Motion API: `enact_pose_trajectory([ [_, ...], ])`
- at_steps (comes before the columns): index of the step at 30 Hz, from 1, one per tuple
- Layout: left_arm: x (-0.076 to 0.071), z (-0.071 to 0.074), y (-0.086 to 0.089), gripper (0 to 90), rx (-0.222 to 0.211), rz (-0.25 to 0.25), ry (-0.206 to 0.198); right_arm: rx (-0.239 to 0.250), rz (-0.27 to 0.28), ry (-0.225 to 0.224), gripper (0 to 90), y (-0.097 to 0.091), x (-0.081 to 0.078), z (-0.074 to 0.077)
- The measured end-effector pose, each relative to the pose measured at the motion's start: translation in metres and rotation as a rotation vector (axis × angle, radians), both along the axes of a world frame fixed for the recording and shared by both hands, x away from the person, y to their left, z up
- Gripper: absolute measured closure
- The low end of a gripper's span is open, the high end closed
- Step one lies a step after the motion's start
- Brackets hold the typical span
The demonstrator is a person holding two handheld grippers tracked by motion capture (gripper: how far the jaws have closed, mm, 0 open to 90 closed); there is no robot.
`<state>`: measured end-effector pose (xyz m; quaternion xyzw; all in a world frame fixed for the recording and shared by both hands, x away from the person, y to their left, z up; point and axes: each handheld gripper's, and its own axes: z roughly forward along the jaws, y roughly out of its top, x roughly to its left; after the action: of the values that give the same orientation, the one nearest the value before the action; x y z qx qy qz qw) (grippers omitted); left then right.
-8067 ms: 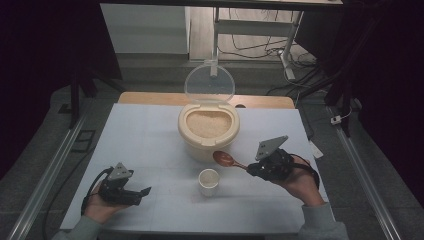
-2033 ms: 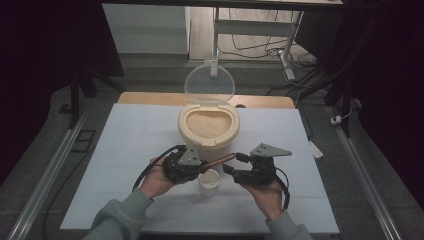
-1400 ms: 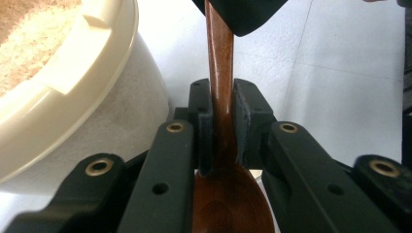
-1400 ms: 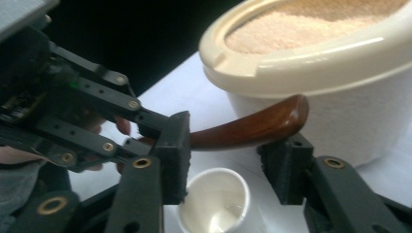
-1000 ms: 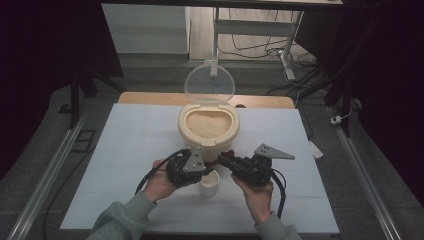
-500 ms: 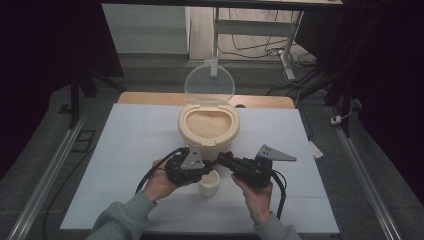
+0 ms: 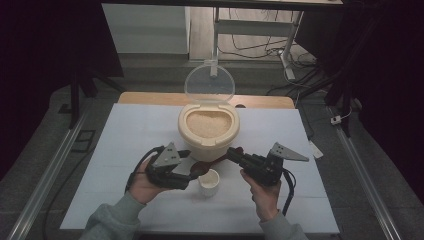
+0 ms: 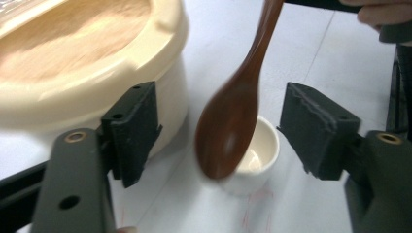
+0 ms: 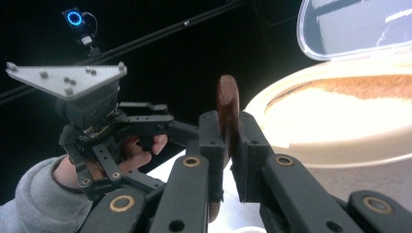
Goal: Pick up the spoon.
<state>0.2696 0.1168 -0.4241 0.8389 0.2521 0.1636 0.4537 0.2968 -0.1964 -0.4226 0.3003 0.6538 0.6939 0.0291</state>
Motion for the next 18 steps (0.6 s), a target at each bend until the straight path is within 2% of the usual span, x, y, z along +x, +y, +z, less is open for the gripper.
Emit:
enact_pose_trajectory([
  [2, -0.003, -0.004, 0.012, 26.2, -0.015, 0.025, 0.015, 0.003, -0.001, -0.005, 83.4, -0.002, 0.0, 0.001],
  [7, -0.009, -0.019, 0.04, 23.8, -0.005, 0.094, 0.044, 0.012, -0.018, -0.023, 83.4, -0.011, 0.001, 0.006],
  [13, -0.013, -0.043, 0.074, 22.3, -0.017, 0.176, 0.108, 0.015, -0.03, -0.047, 83.4, -0.02, 0.001, 0.011],
  [18, -0.018, -0.055, 0.095, 21.5, -0.019, 0.231, 0.127, 0.013, -0.039, -0.059, 83.4, -0.025, 0.001, 0.014],
])
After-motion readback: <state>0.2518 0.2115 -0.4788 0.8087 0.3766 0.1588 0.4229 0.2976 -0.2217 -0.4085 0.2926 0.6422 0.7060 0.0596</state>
